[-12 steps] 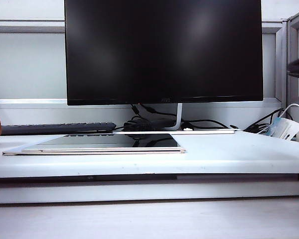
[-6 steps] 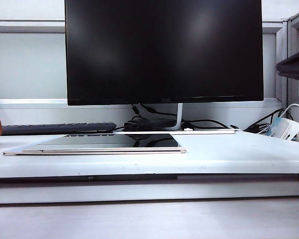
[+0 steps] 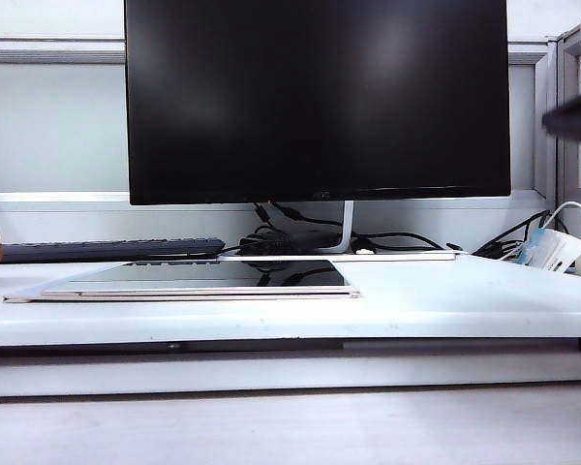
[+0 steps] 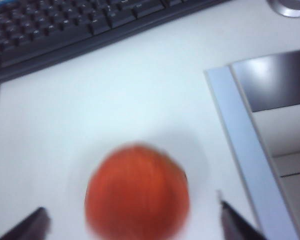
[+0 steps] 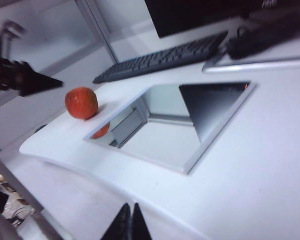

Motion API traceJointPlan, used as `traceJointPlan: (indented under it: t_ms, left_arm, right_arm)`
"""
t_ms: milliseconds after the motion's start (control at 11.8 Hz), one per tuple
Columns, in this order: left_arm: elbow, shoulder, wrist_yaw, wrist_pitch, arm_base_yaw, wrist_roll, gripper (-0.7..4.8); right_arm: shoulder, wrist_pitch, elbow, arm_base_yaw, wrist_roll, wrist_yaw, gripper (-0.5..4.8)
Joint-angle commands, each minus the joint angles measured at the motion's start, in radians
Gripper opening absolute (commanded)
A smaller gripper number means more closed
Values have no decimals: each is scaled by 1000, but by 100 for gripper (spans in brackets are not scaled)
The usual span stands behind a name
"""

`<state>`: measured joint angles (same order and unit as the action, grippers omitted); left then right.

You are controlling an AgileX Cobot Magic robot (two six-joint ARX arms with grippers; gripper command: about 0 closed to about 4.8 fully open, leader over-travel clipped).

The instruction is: Place the orange on the center of the mirror.

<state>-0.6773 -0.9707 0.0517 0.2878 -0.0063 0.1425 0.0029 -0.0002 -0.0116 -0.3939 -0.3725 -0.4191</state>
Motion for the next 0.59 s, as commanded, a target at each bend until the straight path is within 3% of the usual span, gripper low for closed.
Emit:
traceJointPlan:
  t_ms: [84,591]
  left_arm:
    - [-6,-146,-6,-96,1,-46,479]
    - [-6,-298,-40,-99,1,-46,479]
  right_arm:
    - [0,35,7,0,11,3,-1]
    - [0,36,7,0,11,74,-1]
